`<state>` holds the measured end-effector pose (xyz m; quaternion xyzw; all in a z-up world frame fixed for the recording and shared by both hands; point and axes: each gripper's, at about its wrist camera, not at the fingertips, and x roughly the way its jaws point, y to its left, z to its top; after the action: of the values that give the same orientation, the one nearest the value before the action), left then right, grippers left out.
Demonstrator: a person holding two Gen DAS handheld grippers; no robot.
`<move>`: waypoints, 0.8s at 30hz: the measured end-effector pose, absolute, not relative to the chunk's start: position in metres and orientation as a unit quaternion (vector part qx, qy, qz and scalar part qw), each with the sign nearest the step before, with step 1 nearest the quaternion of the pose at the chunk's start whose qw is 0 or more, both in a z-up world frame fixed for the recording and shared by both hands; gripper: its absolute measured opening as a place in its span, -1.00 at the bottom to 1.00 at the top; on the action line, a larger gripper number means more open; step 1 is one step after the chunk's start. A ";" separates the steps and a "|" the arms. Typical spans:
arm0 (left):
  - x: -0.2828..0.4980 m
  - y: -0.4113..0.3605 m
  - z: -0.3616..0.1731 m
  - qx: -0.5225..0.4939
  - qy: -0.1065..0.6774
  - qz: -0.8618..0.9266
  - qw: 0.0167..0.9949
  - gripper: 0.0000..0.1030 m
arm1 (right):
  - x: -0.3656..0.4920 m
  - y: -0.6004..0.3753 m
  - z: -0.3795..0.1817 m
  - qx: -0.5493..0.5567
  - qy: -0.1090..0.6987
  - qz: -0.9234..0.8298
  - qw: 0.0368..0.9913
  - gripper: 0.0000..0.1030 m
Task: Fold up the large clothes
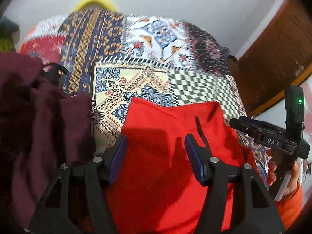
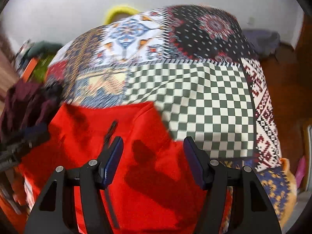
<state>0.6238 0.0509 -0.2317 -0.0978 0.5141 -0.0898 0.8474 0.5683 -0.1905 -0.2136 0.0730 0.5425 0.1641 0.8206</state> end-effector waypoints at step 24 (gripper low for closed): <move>0.622 0.042 -0.258 -0.029 0.484 -0.040 0.874 -0.78 | 0.550 -0.150 -0.218 0.027 0.524 0.233 0.819 -0.80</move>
<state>0.6223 0.0424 -0.2584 -0.0289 0.4835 -0.0396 0.8740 0.5502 -0.1504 -0.2182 0.0274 0.5240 0.2328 0.8188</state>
